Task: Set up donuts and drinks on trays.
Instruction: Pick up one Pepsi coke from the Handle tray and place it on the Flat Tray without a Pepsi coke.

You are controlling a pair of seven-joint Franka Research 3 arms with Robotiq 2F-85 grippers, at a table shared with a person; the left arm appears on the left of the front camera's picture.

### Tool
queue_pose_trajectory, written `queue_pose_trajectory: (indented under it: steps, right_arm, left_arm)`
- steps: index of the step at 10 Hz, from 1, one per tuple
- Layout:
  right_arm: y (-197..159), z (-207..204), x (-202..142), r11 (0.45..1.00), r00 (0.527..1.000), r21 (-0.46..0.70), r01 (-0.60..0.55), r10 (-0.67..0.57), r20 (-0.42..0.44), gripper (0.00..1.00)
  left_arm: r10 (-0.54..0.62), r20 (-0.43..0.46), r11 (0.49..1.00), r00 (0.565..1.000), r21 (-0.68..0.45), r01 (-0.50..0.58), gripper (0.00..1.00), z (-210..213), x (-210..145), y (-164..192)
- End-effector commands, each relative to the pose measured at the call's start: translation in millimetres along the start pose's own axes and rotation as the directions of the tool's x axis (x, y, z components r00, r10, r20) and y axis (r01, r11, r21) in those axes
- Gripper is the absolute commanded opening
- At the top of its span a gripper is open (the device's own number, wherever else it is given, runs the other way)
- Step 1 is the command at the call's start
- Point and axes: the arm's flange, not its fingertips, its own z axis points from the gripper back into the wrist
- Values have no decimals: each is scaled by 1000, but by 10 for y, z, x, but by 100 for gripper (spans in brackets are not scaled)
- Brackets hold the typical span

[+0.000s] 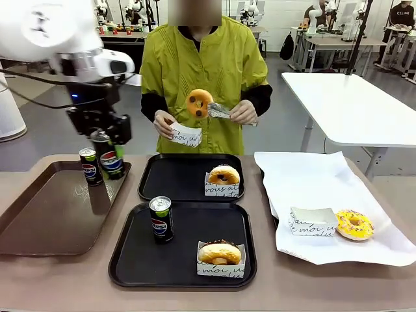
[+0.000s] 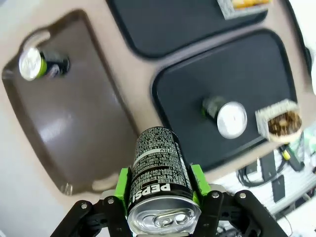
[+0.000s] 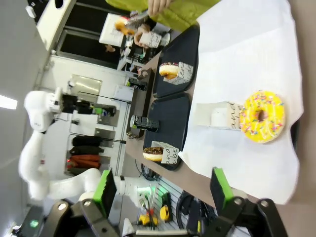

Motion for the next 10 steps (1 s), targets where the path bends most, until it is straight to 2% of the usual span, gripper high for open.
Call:
queue_pose_trajectory:
  steps: [1, 4, 8, 9, 10]
  right_arm:
    - [-1, -3, 1, 1000, 1000, 11, -6, 6, 1, 100]
    - [-1, -3, 1, 1000, 1000, 11, -6, 6, 1, 100]
    - [-1, -3, 1, 1000, 1000, 11, -6, 6, 1, 100]
    - [-1, -3, 1, 1000, 1000, 11, -6, 6, 1, 100]
    - [-1, -3, 1, 1000, 1000, 11, -6, 6, 1, 100]
  left_arm:
    - [40, 59, 997, 997, 60, -44, 59, -92, 371, -70]
    - [-11, 90, 994, 996, 113, 0, 59, -505, 722, -339]
    - [-14, 55, 997, 998, 73, 10, 59, -850, 979, -285]
    - [-13, 31, 999, 999, 53, 11, 59, -859, 978, -218]
    - [-8, 20, 1000, 1000, 28, 7, 59, -696, 787, -122]
